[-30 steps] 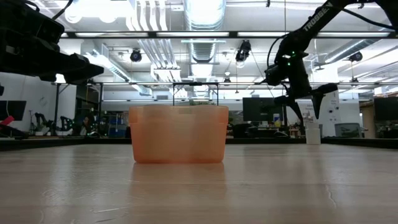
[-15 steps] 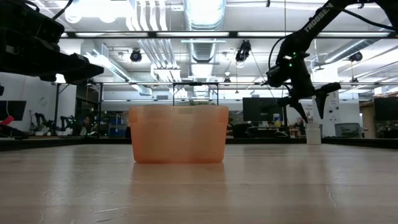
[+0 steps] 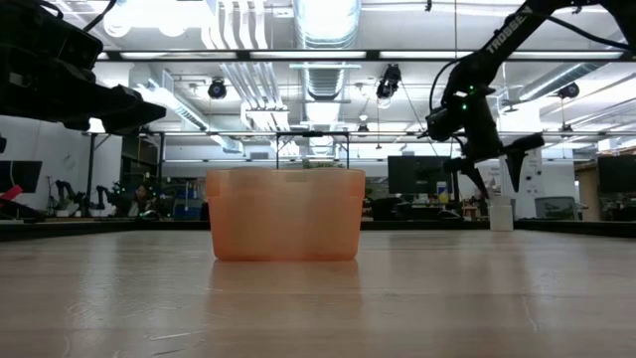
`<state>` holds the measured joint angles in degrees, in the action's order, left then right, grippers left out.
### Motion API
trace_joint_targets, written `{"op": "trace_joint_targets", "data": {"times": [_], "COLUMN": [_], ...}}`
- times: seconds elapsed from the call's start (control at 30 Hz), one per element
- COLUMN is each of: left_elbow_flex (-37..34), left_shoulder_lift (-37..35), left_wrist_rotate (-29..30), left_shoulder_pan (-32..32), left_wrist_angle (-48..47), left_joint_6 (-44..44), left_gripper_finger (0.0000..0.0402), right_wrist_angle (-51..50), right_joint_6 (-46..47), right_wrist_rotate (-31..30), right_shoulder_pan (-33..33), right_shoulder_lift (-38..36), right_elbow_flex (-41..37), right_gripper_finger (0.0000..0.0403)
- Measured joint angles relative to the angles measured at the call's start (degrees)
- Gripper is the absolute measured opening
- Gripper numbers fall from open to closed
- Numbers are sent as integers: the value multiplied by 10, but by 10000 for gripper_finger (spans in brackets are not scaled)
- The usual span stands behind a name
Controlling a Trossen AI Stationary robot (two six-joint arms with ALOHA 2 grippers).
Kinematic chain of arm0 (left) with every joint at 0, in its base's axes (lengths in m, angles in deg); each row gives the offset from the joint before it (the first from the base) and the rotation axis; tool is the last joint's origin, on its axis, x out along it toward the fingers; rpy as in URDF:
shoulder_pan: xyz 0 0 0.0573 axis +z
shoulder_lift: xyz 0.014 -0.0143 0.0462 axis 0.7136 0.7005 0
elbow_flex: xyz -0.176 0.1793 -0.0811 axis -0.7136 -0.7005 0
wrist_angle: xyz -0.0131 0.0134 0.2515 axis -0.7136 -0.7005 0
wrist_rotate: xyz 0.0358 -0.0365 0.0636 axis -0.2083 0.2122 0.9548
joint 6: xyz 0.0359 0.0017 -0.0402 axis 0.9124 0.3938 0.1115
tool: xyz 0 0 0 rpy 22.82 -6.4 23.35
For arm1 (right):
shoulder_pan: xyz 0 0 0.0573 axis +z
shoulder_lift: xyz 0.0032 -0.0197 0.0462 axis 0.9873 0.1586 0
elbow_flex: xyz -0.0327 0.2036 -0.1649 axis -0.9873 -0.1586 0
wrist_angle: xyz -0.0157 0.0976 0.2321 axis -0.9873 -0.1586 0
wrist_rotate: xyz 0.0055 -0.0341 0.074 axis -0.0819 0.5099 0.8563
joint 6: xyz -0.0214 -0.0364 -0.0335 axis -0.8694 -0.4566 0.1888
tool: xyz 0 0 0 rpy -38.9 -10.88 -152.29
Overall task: Pick and place pill bottles into a basket
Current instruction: Put the white pill bottle into the orange bin
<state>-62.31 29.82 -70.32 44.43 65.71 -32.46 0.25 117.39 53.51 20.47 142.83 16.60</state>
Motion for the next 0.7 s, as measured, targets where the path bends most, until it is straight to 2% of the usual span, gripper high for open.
{"op": "trace_joint_targets", "data": {"times": [0.17,0.37,0.5,0.7], "left_elbow_flex": [0,0,0,0], "left_shoulder_lift": [0,0,0,0], "left_wrist_rotate": [0,0,0,0], "left_shoulder_pan": [0,0,0,0], "left_wrist_angle": [0,0,0,0], "left_joint_6": [0,0,0,0], "left_gripper_finger": [245,245,245,245], "right_wrist_angle": [16,47,57,60], "right_joint_6": [-16,-26,-29,-24], "right_wrist_rotate": [-2,-1,-1,-1], "right_shoulder_pan": [0,0,-1,-2], "right_shoulder_lift": [0,0,-1,-1], "right_elbow_flex": [-8,-25,-25,-25], "right_gripper_finger": [283,289,278,241]}}
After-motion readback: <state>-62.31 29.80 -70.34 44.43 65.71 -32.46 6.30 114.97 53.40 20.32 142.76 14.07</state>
